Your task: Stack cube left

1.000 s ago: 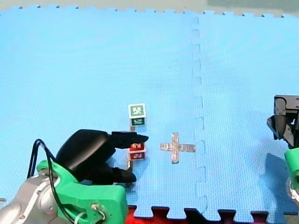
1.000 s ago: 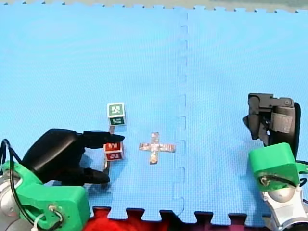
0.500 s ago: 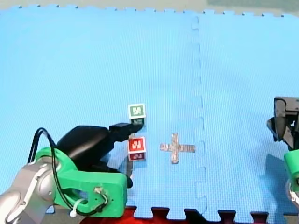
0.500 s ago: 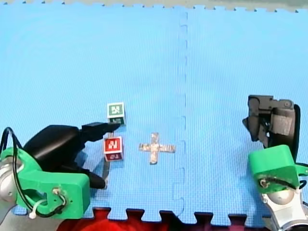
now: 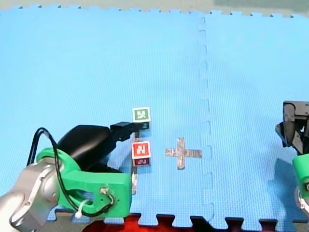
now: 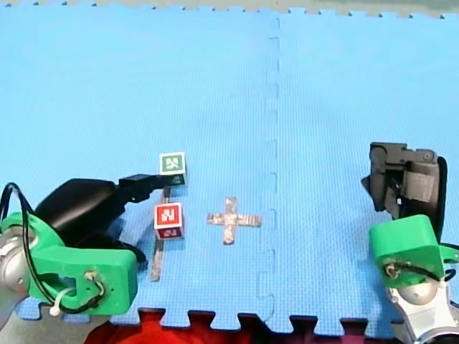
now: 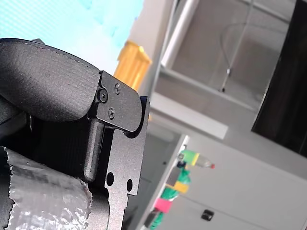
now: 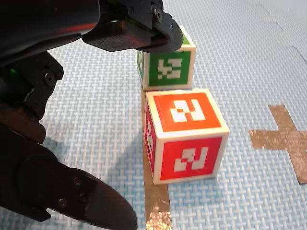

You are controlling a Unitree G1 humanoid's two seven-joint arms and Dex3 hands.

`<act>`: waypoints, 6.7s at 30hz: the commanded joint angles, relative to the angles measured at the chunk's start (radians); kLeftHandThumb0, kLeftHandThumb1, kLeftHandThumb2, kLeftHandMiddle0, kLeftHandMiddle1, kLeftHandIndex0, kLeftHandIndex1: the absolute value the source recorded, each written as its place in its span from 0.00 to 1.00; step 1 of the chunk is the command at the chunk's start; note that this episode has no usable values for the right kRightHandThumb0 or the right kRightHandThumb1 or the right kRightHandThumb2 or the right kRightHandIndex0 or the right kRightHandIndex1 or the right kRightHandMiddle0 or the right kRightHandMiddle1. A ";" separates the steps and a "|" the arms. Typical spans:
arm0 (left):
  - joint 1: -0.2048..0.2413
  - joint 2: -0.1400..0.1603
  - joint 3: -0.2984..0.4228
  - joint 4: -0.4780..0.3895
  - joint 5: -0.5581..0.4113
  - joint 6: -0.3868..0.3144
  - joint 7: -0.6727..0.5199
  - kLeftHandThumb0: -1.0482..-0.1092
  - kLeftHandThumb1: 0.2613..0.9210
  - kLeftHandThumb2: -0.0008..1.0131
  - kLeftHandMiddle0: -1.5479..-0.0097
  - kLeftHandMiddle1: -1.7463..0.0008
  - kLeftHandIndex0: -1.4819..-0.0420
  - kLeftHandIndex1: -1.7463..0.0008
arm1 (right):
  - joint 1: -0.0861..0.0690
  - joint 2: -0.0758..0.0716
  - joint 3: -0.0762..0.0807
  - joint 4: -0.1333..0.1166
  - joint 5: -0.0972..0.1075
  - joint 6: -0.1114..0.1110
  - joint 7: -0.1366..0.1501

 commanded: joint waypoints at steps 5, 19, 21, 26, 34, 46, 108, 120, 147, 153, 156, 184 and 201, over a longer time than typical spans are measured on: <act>-0.004 -0.025 0.004 0.048 0.002 0.003 0.084 0.70 0.67 0.02 0.59 0.00 0.59 0.93 | 0.000 -0.003 0.001 -0.006 0.000 0.004 -0.008; -0.001 -0.018 -0.010 0.057 0.020 -0.007 0.131 0.58 0.78 0.01 0.55 0.12 0.44 0.97 | 0.002 -0.002 0.003 -0.016 0.003 -0.002 -0.009; 0.001 -0.018 -0.008 0.057 0.016 -0.009 0.130 0.56 0.79 0.01 0.54 0.09 0.43 0.98 | 0.002 -0.002 0.003 -0.016 0.002 -0.004 -0.012; 0.001 -0.024 -0.008 0.065 0.010 -0.006 0.130 0.51 0.83 0.01 0.52 0.03 0.39 0.98 | 0.002 -0.001 0.003 -0.015 0.000 -0.006 -0.017; 0.002 -0.026 -0.008 0.076 -0.005 -0.006 0.121 0.49 0.85 0.00 0.51 0.00 0.39 1.00 | 0.003 -0.002 0.004 -0.010 -0.004 -0.002 -0.023; -0.001 0.000 -0.014 0.049 -0.049 -0.006 -0.027 0.26 0.77 0.00 0.46 0.00 0.54 1.00 | 0.006 -0.001 0.011 -0.008 -0.012 0.005 -0.038; -0.015 -0.090 -0.036 0.000 -0.015 0.110 0.039 0.20 0.82 0.00 0.43 0.00 0.47 0.96 | 0.008 0.012 0.022 -0.015 -0.019 0.042 -0.064; -0.015 -0.100 -0.048 -0.038 -0.023 0.150 -0.031 0.23 0.81 0.00 0.40 0.00 0.50 0.99 | 0.011 0.014 0.026 -0.020 -0.024 0.046 -0.076; 0.004 -0.097 -0.062 -0.022 0.050 0.080 0.128 0.63 0.88 0.00 0.44 0.00 0.22 0.90 | 0.012 0.002 0.019 -0.011 -0.017 0.031 -0.076; 0.006 -0.090 -0.068 -0.028 0.071 0.074 0.146 0.62 0.88 0.00 0.45 0.00 0.21 0.92 | 0.014 0.003 0.021 -0.014 -0.023 0.029 -0.081; 0.007 -0.090 -0.068 -0.035 0.074 0.078 0.142 0.62 0.88 0.00 0.46 0.00 0.21 0.93 | 0.014 0.006 0.023 -0.015 -0.027 0.030 -0.087; -0.058 -0.117 -0.075 -0.267 0.106 0.150 -0.013 0.63 0.85 0.00 0.37 0.00 0.18 0.98 | 0.002 0.021 0.027 0.011 -0.019 0.038 -0.081; -0.164 -0.161 -0.109 -0.008 0.066 0.048 0.006 0.62 0.83 0.00 0.38 0.00 0.16 0.98 | -0.029 0.039 0.041 0.016 -0.042 0.052 -0.122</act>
